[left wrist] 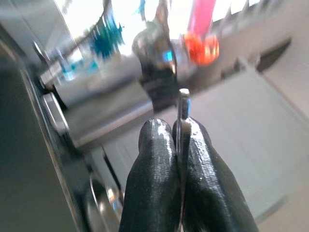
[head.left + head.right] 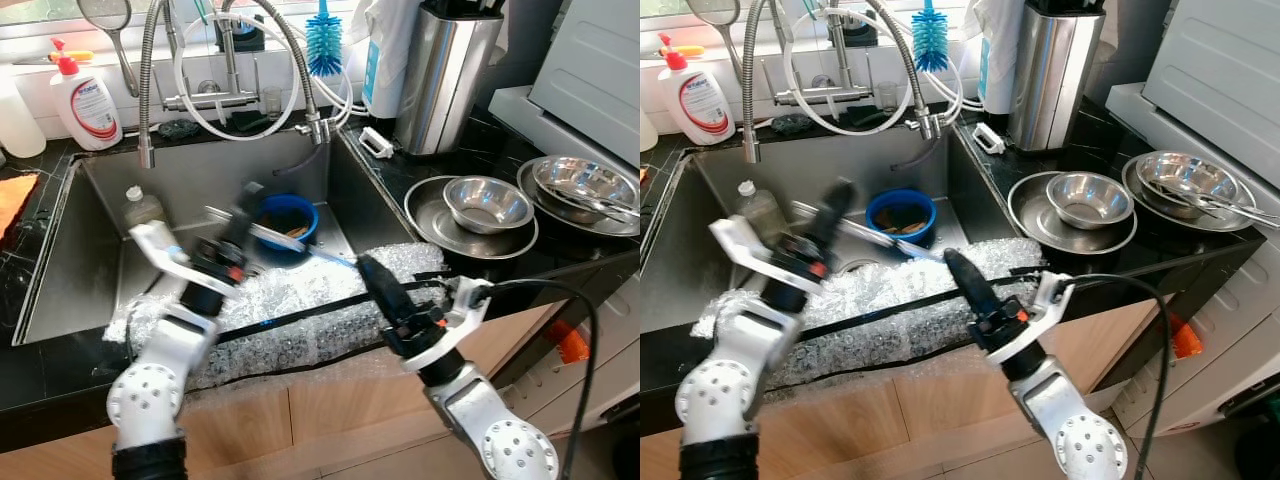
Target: Kitchen organization
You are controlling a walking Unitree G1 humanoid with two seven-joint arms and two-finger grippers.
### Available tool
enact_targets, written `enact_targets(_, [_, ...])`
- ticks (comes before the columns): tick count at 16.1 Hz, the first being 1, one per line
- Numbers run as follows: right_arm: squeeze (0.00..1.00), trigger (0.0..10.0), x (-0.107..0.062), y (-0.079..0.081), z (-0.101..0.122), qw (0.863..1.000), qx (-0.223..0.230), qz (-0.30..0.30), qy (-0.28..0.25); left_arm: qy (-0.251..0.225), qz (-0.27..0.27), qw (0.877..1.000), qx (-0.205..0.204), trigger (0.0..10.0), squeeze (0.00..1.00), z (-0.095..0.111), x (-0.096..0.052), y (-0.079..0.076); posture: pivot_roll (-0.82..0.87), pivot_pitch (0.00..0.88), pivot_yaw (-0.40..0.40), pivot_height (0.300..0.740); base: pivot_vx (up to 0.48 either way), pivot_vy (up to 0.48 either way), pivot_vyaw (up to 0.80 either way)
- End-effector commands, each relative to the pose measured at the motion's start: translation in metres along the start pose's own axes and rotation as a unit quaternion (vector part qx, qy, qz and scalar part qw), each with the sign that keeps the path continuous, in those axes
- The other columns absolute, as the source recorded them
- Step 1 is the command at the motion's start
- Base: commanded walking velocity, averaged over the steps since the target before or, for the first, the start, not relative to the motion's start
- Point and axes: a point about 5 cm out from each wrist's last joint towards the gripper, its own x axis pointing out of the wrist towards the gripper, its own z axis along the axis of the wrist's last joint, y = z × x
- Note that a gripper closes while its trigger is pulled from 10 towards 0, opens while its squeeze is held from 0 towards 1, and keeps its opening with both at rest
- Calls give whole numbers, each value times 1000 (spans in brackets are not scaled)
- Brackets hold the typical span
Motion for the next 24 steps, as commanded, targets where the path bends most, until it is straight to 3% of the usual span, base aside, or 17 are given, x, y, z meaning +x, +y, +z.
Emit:
enact_targets(1, [204,10000,-1,1,5,1000,-7,-2,-11,-41,24,999,-3,0,0,12,-1,6,-19,0,-24,740,0,0,0])
enact_targets(2, [0,10000,0,0,5,1000,-7,-3,-12,-54,30,998,-5,0,0,16,-2,8,-21,0,-23,740,0,0,0])
enact_targets(5, [0,10000,0,0,5,1000,-9,-5,-10,-104,61,992,-18,0,0,29,-4,17,-22,0,-25,740,0,0,0])
enact_targets(6, [0,10000,-1,0,5,1000,-10,-6,-9,-123,83,989,-13,1294,0,35,-7,22,-20,0,-26,740,0,0,0])
enact_targets(7, [0,10000,-1,-1,5,1000,-10,-7,-7,-135,99,986,-7,7647,0,41,-10,26,-19,0,-26,740,0,0,0])
enact_targets(8, [0,10000,-1,-1,5,1000,-11,-7,-6,-134,101,986,-1,10000,0,43,-11,26,-20,0,-26,740,0,0,0])
enact_targets(10, [0,10000,-1,-1,5,1000,-11,-6,-6,-132,106,985,25,10000,0,49,-12,27,-20,0,-26,740,0,0,0])
enact_targets(14, [0,10000,0,-1,5,1000,-15,-8,-5,-197,139,969,59,10000,0,74,-15,31,-19,0,-25,740,0,0,0])
enact_targets(17, [0,10000,-2,-1,6,1000,-23,-9,-4,-277,180,939,96,10000,0,98,-14,32,-25,0,-24,740,0,0,0])
enact_targets(20, [0,10000,-3,-1,7,999,-43,-15,4,-270,208,910,235,10000,0,109,-3,22,-27,0,-24,740,0,0,0])
enact_targets(24, [0,10000,-2,-1,9,998,-63,-16,11,-230,198,863,405,10000,0,103,14,4,-29,0,-25,740,0,0,0])
